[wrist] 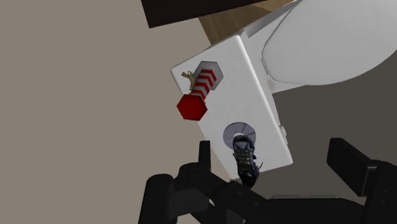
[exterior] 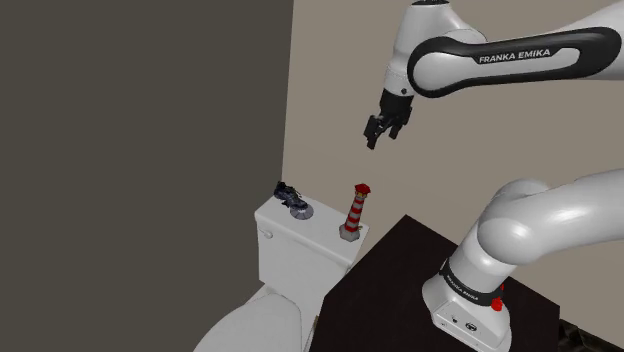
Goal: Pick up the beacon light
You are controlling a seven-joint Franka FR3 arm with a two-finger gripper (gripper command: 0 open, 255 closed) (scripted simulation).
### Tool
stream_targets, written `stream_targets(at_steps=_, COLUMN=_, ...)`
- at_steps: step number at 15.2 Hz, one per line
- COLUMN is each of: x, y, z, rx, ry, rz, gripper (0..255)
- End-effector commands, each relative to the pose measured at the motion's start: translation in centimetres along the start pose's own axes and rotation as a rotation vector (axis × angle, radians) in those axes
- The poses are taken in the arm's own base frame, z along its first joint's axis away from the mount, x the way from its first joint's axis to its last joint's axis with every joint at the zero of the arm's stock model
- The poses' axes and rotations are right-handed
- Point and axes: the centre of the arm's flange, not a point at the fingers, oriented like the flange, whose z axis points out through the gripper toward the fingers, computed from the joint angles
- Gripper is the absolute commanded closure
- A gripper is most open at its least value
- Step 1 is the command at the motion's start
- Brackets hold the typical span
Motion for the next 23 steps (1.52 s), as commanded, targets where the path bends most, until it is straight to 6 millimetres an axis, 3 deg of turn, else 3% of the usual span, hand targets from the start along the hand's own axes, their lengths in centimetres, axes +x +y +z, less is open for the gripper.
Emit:
stream_targets(at_steps=1, x=0.4, y=0.1, z=2.7, rx=-0.018, ry=0.010, rz=0.020, gripper=0)
stream_targets(at_steps=11, x=2.6, y=1.8, z=15.3, rx=-0.111, ry=0.048, rz=0.121, gripper=0)
stream_targets(at_steps=22, x=5.3, y=5.3, z=28.8, rx=-0.213, ry=0.089, rz=0.231, gripper=0)
stream_targets(at_steps=23, x=5.3, y=5.4, z=28.9, rx=-0.214, ry=0.090, rz=0.232, gripper=0)
